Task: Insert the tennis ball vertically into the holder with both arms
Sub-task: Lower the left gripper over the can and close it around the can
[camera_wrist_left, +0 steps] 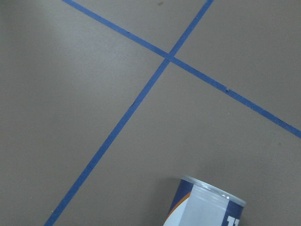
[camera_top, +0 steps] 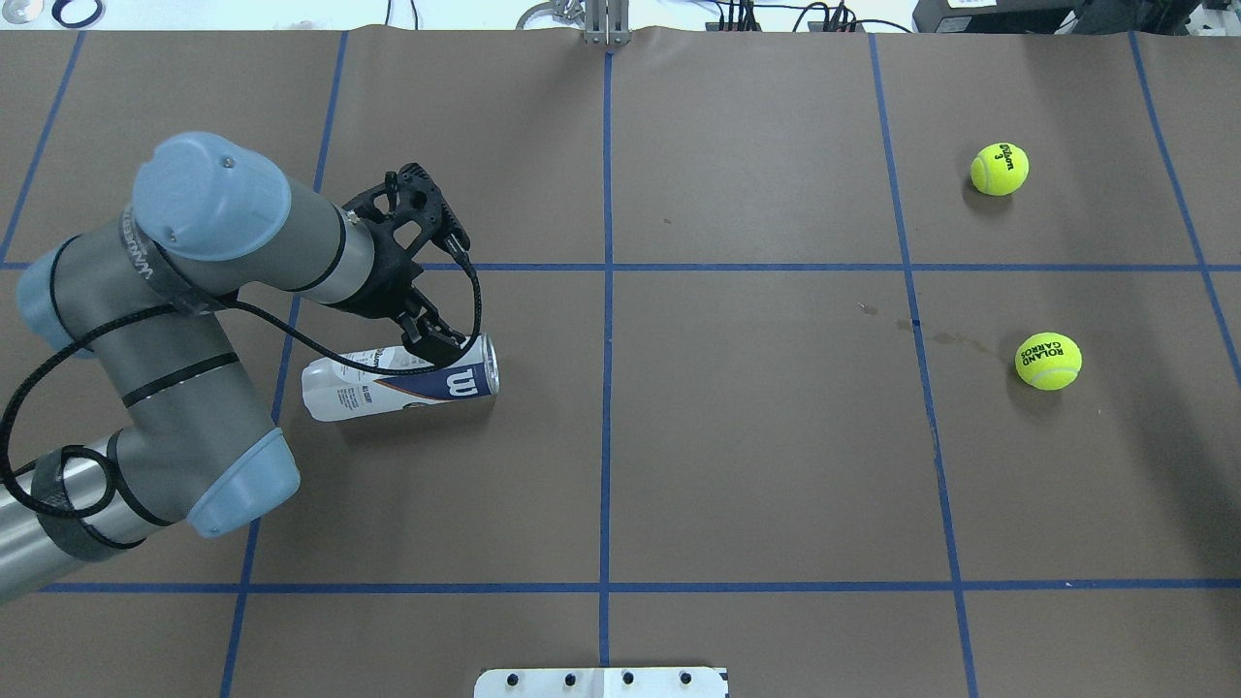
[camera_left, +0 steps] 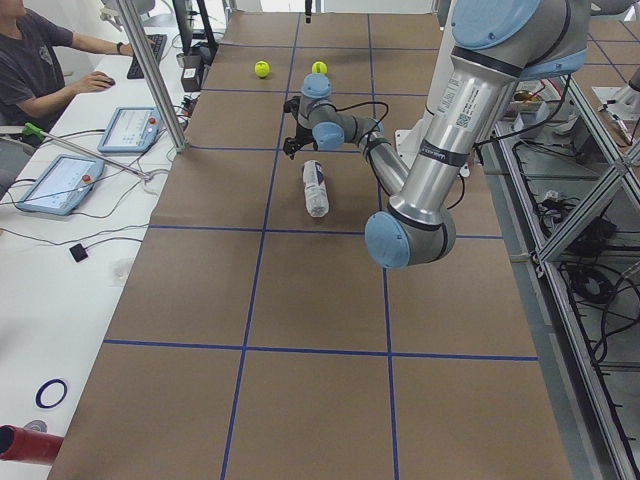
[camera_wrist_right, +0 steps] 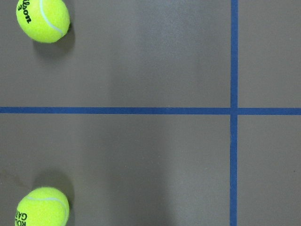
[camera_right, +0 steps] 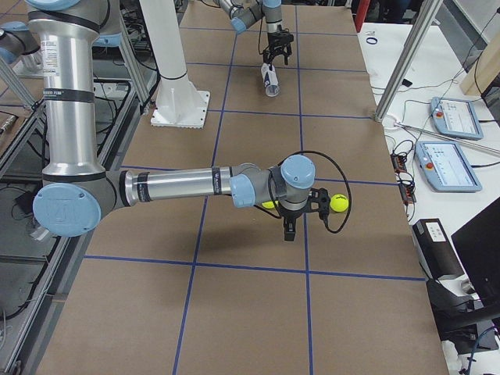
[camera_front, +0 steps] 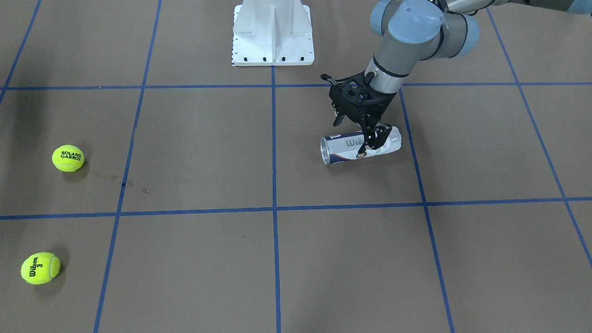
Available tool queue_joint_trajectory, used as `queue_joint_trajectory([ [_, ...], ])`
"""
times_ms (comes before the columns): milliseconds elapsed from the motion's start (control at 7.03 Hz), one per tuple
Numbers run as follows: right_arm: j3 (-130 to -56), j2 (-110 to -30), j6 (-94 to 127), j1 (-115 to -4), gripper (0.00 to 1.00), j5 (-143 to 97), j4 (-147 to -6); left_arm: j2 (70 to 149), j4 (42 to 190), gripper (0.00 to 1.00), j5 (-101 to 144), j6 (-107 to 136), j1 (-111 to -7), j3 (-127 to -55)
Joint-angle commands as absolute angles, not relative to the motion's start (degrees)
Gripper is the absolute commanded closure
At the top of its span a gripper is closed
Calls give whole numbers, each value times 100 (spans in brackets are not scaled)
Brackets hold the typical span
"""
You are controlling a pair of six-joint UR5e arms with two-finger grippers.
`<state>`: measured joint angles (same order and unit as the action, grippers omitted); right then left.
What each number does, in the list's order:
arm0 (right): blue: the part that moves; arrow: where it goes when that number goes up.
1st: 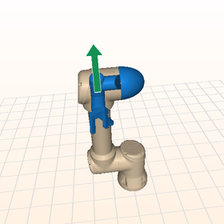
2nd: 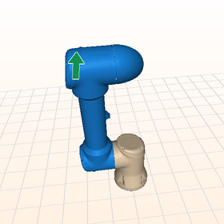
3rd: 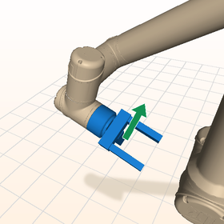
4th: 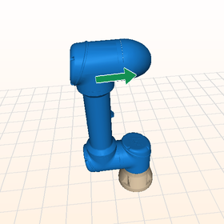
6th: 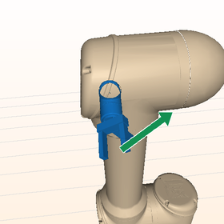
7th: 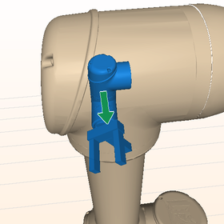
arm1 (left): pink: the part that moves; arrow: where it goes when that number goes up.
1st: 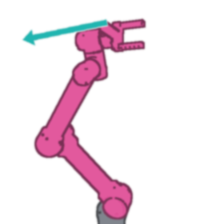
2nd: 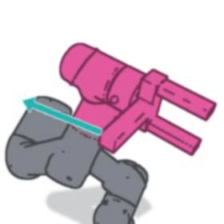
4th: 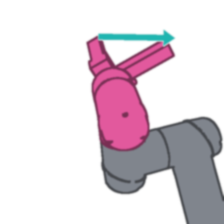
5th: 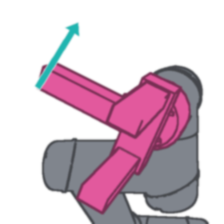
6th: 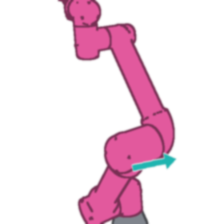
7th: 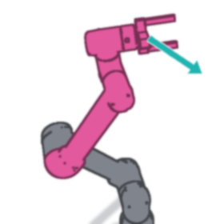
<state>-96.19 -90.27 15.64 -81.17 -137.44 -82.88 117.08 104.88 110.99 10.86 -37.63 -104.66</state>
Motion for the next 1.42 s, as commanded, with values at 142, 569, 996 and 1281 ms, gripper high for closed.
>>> queue_joint_trajectory([
  [142, -9615, -9026, 1564, -8104, 0, -13737, -8288, 11725, 10520, 0, 11127, 1011, -3683, -10389],
  [569, -9607, -9026, 1564, -8095, 0, -13737, -8288, 11733, 10486, 0, 11101, 375, -3366, -10319],
  [996, -9615, -9026, 1643, -8060, 0, -13746, -8288, 12152, 10013, 1, 11092, -393, -3366, -10021],
  [1281, -9598, -9026, 1644, -8060, 0, -13746, -8288, 12261, 9984, 1, 11083, -745, -3366, -9809],
])
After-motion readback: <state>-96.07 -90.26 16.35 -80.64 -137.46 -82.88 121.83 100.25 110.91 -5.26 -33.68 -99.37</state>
